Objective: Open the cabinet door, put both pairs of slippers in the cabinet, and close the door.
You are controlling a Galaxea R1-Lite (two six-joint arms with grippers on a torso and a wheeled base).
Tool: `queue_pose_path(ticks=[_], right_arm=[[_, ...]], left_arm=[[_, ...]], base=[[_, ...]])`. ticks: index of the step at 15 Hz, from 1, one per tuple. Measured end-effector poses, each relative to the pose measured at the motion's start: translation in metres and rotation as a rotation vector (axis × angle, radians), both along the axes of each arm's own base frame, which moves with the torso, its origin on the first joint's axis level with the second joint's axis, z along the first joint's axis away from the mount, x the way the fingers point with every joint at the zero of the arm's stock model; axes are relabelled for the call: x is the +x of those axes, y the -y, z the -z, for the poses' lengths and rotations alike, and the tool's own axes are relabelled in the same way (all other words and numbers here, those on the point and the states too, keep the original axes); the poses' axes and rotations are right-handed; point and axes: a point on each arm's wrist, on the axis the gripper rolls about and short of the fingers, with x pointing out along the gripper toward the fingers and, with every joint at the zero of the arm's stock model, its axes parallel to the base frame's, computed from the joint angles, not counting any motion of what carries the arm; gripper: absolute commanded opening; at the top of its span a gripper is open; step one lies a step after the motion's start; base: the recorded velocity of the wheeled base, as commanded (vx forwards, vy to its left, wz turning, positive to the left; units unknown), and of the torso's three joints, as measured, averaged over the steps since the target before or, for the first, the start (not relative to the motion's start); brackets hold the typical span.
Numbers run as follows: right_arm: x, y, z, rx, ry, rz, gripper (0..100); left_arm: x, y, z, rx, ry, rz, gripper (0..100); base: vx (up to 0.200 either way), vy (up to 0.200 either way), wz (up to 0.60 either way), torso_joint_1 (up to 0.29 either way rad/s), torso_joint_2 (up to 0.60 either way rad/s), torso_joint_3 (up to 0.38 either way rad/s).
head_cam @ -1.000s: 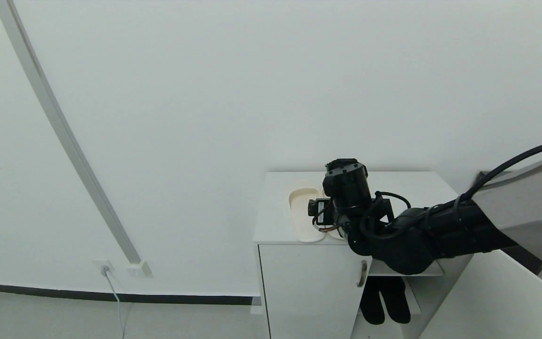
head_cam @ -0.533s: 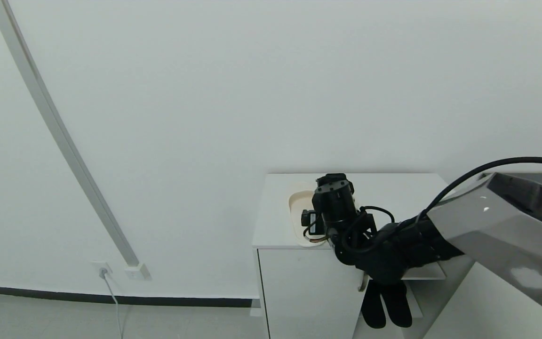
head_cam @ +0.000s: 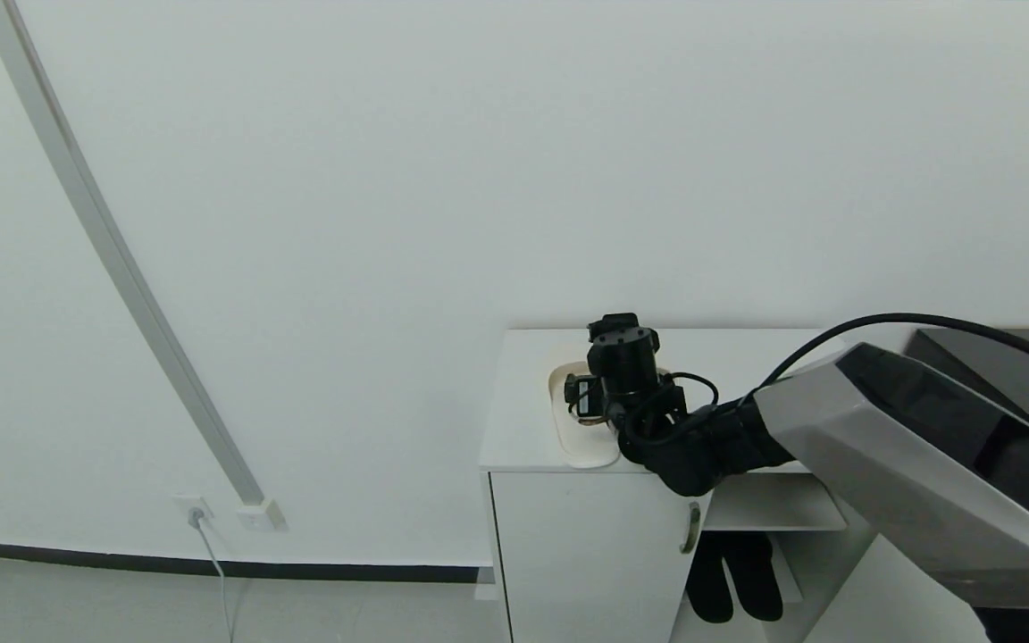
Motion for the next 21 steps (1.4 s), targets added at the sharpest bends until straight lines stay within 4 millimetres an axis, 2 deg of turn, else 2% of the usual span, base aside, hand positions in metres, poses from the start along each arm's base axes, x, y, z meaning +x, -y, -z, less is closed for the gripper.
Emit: queue_pose_path(ticks=[3, 4, 11, 14, 17, 21], right_arm=[[0.018, 0.001, 0.003, 0.006, 0.025, 0.010, 100], [0.021, 0.001, 0.005, 0.007, 0.028, 0.014, 0], [0.025, 0.001, 0.013, 0.004, 0.022, 0.018, 0], [0.020, 0.002, 0.008, 0.004, 0.020, 0.015, 0], [0.001, 0.010, -0.014, 0.010, 0.017, -0.013, 0], [-0.051, 0.030, -0.043, 0.020, 0.003, -0.101, 0]], left_arm=[[0.000, 0.000, 0.000, -0.004, 0.000, 0.000, 0], [0.000, 0.000, 0.000, -0.004, 0.000, 0.000, 0], [0.000, 0.000, 0.000, -0.004, 0.000, -0.001, 0], [0.000, 0.000, 0.000, -0.004, 0.000, -0.001, 0], [0.000, 0.000, 0.000, -0.004, 0.000, -0.002, 0], [0.000, 0.000, 0.000, -0.003, 0.000, -0.002, 0]], base=[[0.000, 0.000, 0.00, 0.000, 0.00, 0.000], [0.000, 0.000, 0.00, 0.000, 0.00, 0.000], [0.000, 0.000, 0.00, 0.000, 0.00, 0.000], [0.000, 0.000, 0.00, 0.000, 0.00, 0.000], [0.000, 0.000, 0.00, 0.000, 0.00, 0.000], [0.000, 0.000, 0.00, 0.000, 0.00, 0.000]])
